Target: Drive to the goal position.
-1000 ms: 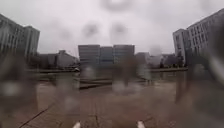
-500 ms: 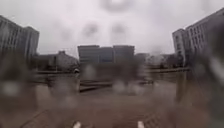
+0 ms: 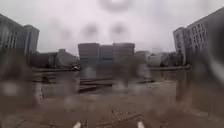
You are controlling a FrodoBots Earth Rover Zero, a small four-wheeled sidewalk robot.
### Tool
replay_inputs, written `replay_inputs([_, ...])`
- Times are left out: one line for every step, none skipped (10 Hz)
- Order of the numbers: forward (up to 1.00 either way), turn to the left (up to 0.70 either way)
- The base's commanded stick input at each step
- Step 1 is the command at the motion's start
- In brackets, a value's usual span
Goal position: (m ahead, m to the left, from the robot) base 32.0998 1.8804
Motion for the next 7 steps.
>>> replay_inputs([0.7, 0.0])
replay_inputs([0.7, 0.0])
replay_inputs([0.7, 0.0])
replay_inputs([0.7, 0.0])
replay_inputs([0.7, 0.0])
replay_inputs([0.7, 0.0])
replay_inputs([0.7, 0.0])
